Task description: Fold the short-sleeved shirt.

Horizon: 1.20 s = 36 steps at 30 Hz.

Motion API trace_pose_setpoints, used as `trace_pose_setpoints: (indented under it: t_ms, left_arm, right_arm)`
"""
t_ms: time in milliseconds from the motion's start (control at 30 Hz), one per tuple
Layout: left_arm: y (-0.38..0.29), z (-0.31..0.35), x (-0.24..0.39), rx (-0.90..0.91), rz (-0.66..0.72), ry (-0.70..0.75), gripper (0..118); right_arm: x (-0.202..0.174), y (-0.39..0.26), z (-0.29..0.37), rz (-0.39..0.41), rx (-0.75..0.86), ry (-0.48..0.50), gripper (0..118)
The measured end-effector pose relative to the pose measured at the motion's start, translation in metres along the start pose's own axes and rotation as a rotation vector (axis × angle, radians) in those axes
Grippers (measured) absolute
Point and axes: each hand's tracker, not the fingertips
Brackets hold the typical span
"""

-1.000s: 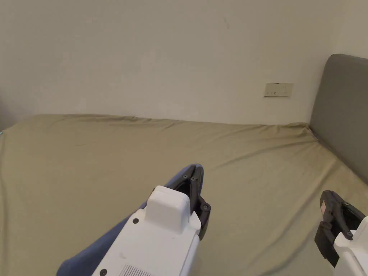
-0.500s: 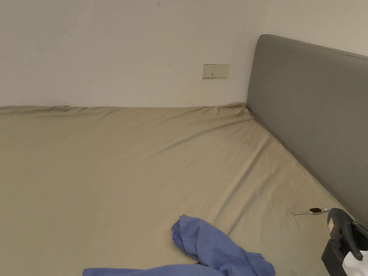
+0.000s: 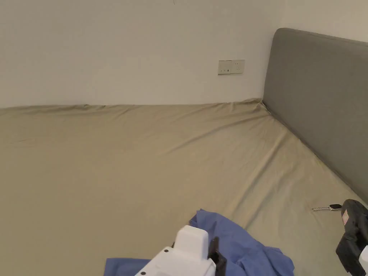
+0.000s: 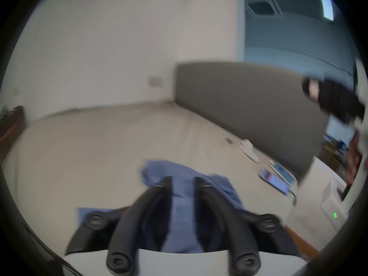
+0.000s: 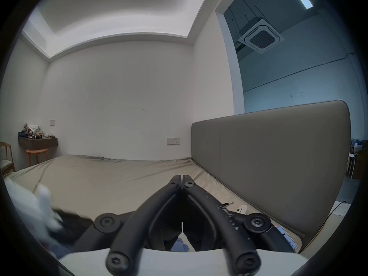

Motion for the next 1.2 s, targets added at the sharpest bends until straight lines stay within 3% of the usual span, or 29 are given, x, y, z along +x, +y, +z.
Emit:
trace_pose_setpoints:
  t_ms: [200,367,500,600,633,667,733,767,800,933,1000,1033,1067,1100,1133,1200]
  left_arm:
    - [0.026,0.107,-0.104,0.235,0.138,0.309,0]
    - [0.016,0.159,-0.147,0.208,0.112,0.437,0]
    - [-0.03,0.155,-0.17,-0.027,0.172,0.348,0]
    - [-0.072,0.124,-0.179,-0.322,0.262,0.309,0]
    - [-0.084,0.111,-0.184,-0.466,0.308,0.278,6]
    - [-0.099,0.098,-0.187,-0.587,0.338,0.27,35]
    - [-0.128,0.08,-0.185,-0.652,0.386,0.232,99]
    - [-0.138,0.072,-0.185,-0.696,0.403,0.231,118]
    - [-0.146,0.069,-0.181,-0.728,0.409,0.239,118]
    - [-0.155,0.058,-0.168,-0.739,0.426,0.226,86]
    - [-0.162,0.057,-0.158,-0.804,0.389,0.22,59]
    - [-0.165,0.054,-0.155,-0.81,0.334,0.248,53]
    - [-0.165,0.054,-0.155,-0.79,0.301,0.263,35]
    - [-0.162,0.058,-0.155,-0.779,0.337,0.229,8]
    - [-0.158,0.058,-0.157,-0.774,0.384,0.197,3]
    - [-0.156,0.056,-0.16,-0.76,0.467,0.206,3]
  right_arm:
    - [-0.018,-0.002,0.005,-0.004,0.01,0.057,1]
    - [-0.03,-0.008,0.006,-0.016,-0.009,0.091,1]
    - [-0.037,-0.012,0.009,-0.021,-0.026,0.116,1]
    - [-0.042,-0.016,0.011,-0.003,-0.041,0.135,1]
    - [-0.043,-0.017,0.011,0.002,-0.047,0.139,1]
    - [-0.044,-0.018,0.011,0.006,-0.054,0.143,1]
    - [-0.044,-0.021,0.011,0.01,-0.067,0.148,1]
    - [-0.043,-0.023,0.012,0.012,-0.078,0.149,1]
    - [-0.043,-0.025,0.011,0.016,-0.093,0.148,1]
    - [-0.037,-0.039,0.007,0.025,-0.163,0.133,2]
    - [-0.034,-0.048,-0.001,0.035,-0.228,0.122,2]
    - [-0.031,-0.054,-0.004,0.034,-0.247,0.119,3]
    - [-0.029,-0.06,-0.008,0.036,-0.277,0.121,8]
    - [-0.025,-0.067,-0.015,0.045,-0.328,0.13,16]
    - [-0.021,-0.075,-0.023,0.056,-0.407,0.151,32]
    - [-0.013,-0.096,-0.039,0.063,-0.535,0.163,90]
